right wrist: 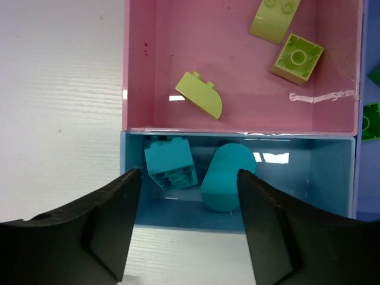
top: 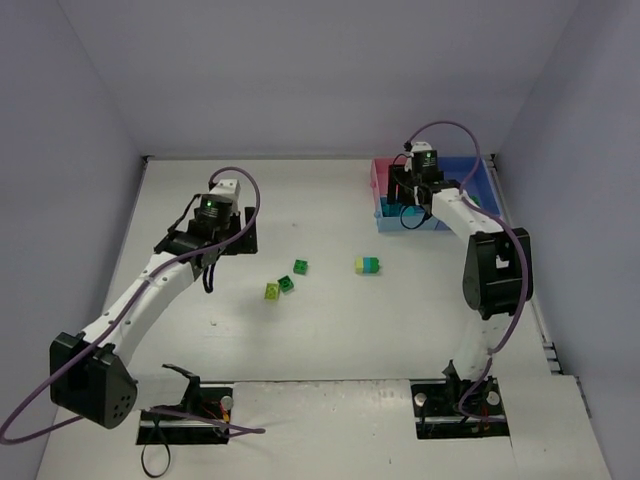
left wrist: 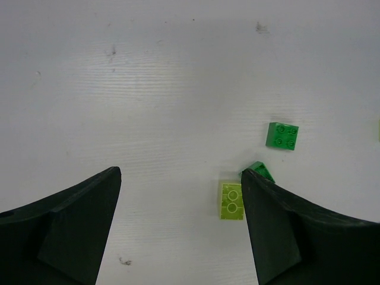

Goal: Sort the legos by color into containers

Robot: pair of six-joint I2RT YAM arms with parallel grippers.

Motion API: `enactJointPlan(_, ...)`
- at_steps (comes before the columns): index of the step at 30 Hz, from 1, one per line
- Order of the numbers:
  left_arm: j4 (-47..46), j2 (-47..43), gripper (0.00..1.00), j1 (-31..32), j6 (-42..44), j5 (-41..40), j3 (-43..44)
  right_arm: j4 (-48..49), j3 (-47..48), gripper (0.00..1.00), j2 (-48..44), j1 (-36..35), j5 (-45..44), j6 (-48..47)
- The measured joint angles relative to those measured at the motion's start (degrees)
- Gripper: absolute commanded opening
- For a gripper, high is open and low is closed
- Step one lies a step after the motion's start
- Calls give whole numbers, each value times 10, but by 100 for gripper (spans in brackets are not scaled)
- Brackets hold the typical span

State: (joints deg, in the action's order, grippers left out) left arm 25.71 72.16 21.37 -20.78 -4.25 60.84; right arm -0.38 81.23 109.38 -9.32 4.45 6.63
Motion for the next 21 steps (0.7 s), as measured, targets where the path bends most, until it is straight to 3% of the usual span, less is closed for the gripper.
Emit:
enactJointPlan(7,-5,-27,76,-19,2,-32,-13,-15,-2,65,-64,-32,-8,-9)
enactJointPlan(14,-11,-35,76,-31,22,-63,-26,-3,-47,73,-163,-183,-7,4)
enactJointPlan(21,-38,-49,76,-31,23,-75,-65,-3,-95,75,-133,-294,-26,59)
